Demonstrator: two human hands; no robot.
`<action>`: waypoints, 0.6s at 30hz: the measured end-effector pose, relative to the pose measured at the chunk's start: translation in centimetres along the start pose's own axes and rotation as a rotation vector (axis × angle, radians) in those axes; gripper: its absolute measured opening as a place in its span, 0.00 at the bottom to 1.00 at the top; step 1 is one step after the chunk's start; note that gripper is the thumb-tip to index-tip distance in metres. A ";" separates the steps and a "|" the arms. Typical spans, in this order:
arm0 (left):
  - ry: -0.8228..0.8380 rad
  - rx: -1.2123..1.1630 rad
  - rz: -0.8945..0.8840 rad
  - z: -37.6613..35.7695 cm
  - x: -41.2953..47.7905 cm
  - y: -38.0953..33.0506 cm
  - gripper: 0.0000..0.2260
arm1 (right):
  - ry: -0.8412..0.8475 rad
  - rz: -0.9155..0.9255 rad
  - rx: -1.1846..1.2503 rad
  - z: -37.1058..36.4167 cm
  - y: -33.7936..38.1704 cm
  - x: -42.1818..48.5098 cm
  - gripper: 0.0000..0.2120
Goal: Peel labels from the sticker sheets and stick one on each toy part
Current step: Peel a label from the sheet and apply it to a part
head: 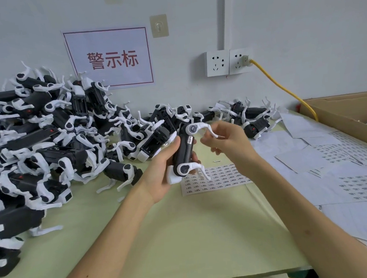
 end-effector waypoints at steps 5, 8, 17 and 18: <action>0.022 0.066 0.066 0.5 -0.1 -0.1 0.22 | 0.173 0.130 -0.056 0.1 1.0 -0.1 0.24; 0.086 0.116 0.191 0.3 -0.5 0.8 0.21 | 0.423 0.114 -0.005 -1.0 1.2 -1.2 0.28; 0.069 0.037 0.437 1.0 -0.7 3.0 0.29 | 0.464 -0.058 -0.063 -0.6 -1.3 -0.9 0.14; -0.048 0.003 0.373 1.9 0.1 2.5 0.27 | 0.414 -0.121 -0.061 0.3 -1.9 -0.4 0.13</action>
Point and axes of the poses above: each hand's wrist, its own x-axis towards the middle knuckle, its own z-axis out of the back of the hand, y = z × x, the point moved 9 cm from there along x, towards the middle knuckle, and after that the axes turned 14 degrees about -y, right-handed, at the moved point
